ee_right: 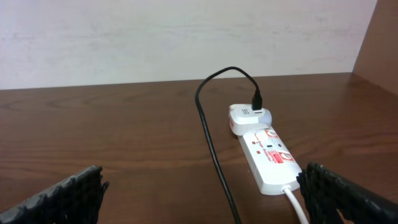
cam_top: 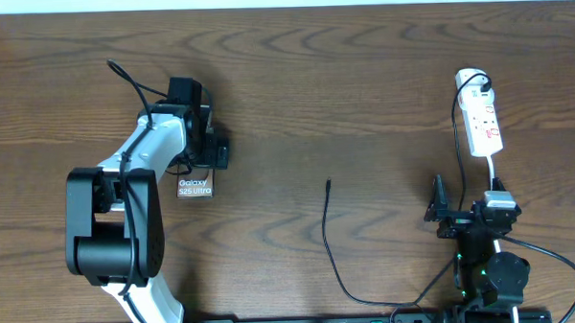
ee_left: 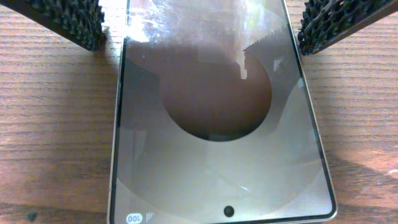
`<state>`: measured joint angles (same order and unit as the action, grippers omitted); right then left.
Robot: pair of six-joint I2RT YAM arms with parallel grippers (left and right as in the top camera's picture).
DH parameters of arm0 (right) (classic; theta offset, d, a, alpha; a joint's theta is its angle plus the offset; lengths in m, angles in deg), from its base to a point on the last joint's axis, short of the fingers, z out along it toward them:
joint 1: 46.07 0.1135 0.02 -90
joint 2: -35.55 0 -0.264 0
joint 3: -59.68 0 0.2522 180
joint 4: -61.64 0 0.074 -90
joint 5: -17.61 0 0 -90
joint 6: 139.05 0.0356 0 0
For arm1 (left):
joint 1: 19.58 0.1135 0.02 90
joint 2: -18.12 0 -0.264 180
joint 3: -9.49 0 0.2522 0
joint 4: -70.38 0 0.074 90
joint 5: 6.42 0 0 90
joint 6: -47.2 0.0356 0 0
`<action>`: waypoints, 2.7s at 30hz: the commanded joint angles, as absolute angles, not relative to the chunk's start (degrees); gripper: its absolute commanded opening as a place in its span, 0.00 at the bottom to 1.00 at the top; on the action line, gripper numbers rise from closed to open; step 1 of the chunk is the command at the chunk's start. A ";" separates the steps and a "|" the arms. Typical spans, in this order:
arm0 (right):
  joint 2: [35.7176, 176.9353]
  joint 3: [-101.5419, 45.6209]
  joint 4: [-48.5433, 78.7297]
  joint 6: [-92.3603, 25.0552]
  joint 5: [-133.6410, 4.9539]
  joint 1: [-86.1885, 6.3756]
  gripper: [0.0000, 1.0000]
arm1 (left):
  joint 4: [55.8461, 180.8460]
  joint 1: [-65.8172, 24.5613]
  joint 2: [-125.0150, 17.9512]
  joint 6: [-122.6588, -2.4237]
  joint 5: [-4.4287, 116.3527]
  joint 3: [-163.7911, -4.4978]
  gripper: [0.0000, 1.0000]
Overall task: Plug charger to phone and switch on socket
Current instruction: 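Descend further and close the left gripper on the phone box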
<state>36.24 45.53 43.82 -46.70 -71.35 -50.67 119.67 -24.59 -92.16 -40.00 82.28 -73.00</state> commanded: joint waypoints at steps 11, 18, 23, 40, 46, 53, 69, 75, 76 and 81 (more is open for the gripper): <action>35.94 45.60 43.54 -47.18 -71.63 -51.00 0.99 | 119.54 -24.49 -93.48 -40.52 82.69 -72.56 0.98; 35.94 45.60 43.54 -47.18 -71.63 -51.00 0.99 | 119.58 -24.49 -93.50 -40.52 82.71 -72.56 0.98; 35.94 45.60 43.54 -47.18 -71.61 -51.02 0.99 | 119.58 -24.49 -93.50 -40.52 82.50 -72.56 0.98; 35.94 45.60 43.56 -47.18 -71.63 -51.00 0.99 | 119.12 -24.49 -93.50 -40.45 80.22 -72.43 0.98; 35.94 45.60 43.54 -47.18 -71.63 -51.00 0.99 | 117.81 -24.42 -93.50 -40.43 83.02 -70.37 0.98; 35.94 45.60 43.54 -47.18 -71.61 -51.00 0.99 | 116.46 -24.38 -93.50 -40.28 82.98 -69.30 0.98; 35.94 45.60 43.54 -47.18 -71.63 -51.00 0.99 | 116.37 -24.38 -93.50 -40.32 82.56 -69.28 0.98; 35.94 45.60 43.56 -47.18 -71.63 -51.00 0.99 | 116.39 -24.38 -93.50 -40.28 82.78 -69.26 0.98; 35.94 45.60 43.56 -47.18 -71.63 -51.00 0.99 | 116.39 -24.38 -93.50 -40.28 82.78 -69.26 0.98; 35.94 45.60 43.54 -47.18 -71.63 -51.00 0.99 | 116.39 -24.38 -93.50 -40.28 82.78 -69.26 0.98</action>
<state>36.24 45.53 43.82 -46.70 -71.35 -50.67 116.56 -24.55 -91.75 -40.00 80.75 -71.31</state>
